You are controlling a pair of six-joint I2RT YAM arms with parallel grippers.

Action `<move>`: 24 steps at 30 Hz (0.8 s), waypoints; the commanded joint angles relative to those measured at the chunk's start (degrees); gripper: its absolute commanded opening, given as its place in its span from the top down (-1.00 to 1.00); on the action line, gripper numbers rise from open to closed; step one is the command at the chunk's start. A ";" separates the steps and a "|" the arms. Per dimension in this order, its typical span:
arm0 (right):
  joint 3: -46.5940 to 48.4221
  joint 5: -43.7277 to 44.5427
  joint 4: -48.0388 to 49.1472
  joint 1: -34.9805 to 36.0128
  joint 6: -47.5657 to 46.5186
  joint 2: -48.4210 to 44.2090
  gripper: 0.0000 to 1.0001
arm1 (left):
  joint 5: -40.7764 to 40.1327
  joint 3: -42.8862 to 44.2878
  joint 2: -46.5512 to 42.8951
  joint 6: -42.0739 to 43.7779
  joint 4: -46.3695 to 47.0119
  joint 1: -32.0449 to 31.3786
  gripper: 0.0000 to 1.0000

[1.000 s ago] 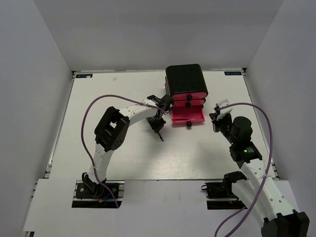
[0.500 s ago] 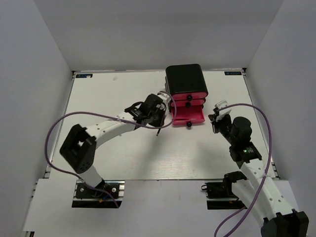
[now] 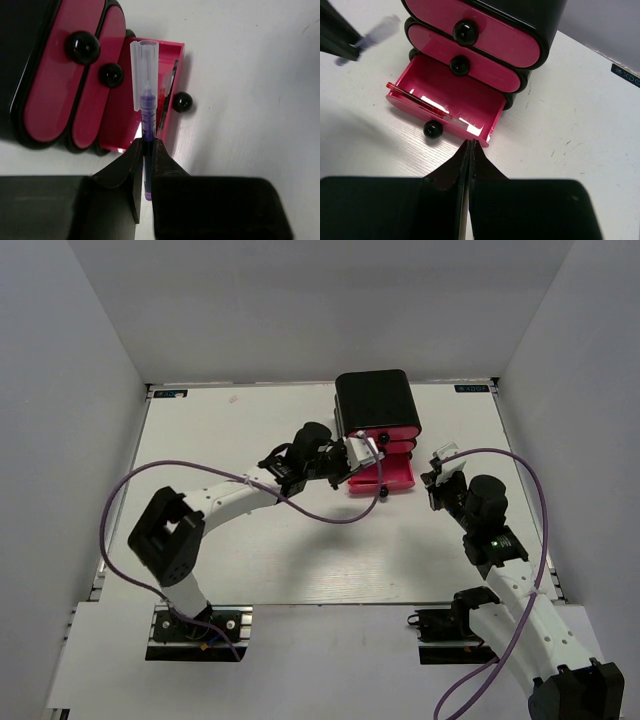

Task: Sort the stationery into containers
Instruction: Place the stationery into the container

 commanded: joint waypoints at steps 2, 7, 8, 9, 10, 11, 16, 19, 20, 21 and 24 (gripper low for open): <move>0.31 1.94 3.06 -0.51 -0.58 -0.35 1.00 | 4.33 5.19 3.76 4.55 6.11 0.04 0.99; 0.66 5.19 3.76 -0.77 -0.31 -0.61 1.00 | 4.95 9.67 10.16 3.50 9.11 0.04 0.97; 0.83 5.28 3.76 -0.94 -0.14 -0.61 1.00 | 5.56 10.38 11.14 3.50 9.11 0.04 0.97; 0.75 5.37 3.85 -1.21 -0.05 -0.52 1.00 | 5.56 10.99 12.02 2.98 9.11 0.04 0.97; 0.84 5.37 3.85 -1.38 -0.05 -0.70 1.00 | 5.56 11.52 12.81 2.97 9.72 0.04 0.95; 0.92 5.46 3.68 -1.12 -0.05 -0.70 1.00 | 5.56 12.40 14.12 2.45 9.72 0.04 0.95; 0.84 5.98 3.94 -1.65 -0.14 -1.05 1.00 | 4.95 15.21 16.60 1.83 9.47 -0.49 0.77; 0.92 6.25 4.03 -1.83 -0.14 -1.14 1.00 | 3.46 15.22 17.91 1.83 8.84 -0.49 0.52; 0.84 6.25 3.94 -2.00 -0.14 -1.23 1.00 | 2.84 15.22 17.92 1.83 8.84 -0.49 0.46; 0.75 6.25 3.94 -2.09 -0.22 -1.05 1.00 | 2.84 15.22 17.92 1.83 8.84 -0.49 0.43; 0.75 6.25 4.03 -2.00 -0.22 -1.23 1.00 | 2.31 15.74 18.44 1.83 8.84 -0.49 0.24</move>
